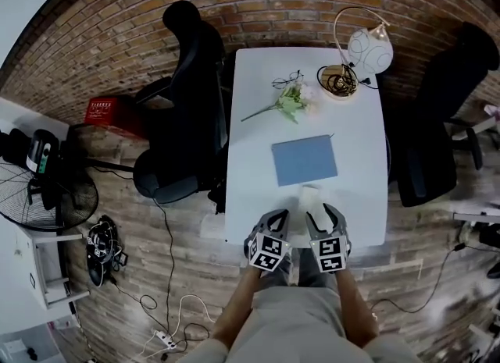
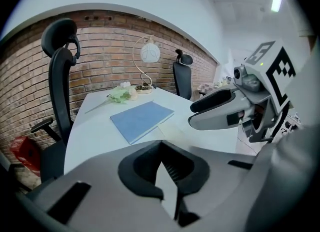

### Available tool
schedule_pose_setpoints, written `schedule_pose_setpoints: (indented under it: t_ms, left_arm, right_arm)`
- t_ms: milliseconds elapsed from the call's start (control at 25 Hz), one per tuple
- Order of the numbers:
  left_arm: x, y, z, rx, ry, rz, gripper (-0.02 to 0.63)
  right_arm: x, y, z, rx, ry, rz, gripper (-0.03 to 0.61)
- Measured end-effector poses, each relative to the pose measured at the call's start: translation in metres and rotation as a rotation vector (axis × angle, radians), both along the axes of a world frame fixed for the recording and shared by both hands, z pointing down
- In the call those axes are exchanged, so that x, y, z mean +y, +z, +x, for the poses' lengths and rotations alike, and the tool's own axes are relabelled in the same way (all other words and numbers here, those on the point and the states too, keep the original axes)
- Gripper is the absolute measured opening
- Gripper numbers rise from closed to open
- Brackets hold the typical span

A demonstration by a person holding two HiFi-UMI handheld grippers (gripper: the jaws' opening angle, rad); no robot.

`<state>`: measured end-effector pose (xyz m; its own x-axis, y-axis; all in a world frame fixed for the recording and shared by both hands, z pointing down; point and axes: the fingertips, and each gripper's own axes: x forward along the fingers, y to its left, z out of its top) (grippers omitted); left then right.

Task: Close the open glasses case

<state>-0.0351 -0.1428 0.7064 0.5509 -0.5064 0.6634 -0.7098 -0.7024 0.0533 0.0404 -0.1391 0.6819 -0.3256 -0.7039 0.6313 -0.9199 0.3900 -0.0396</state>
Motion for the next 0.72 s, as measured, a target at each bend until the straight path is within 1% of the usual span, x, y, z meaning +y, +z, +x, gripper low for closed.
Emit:
schedule_pose_setpoints:
  t_ms: [320, 720]
  left_arm:
    - [0.006, -0.045, -0.001, 0.052, 0.038, 0.093, 0.003]
    - [0.015, -0.100, -0.007, 0.127, 0.051, 0.212, 0.003]
  right_arm:
    - [0.016, -0.043, 0.009, 0.020, 0.049, 0.092, 0.222]
    - [0.037, -0.091, 0.013, 0.020, 0.112, 0.214, 0.222]
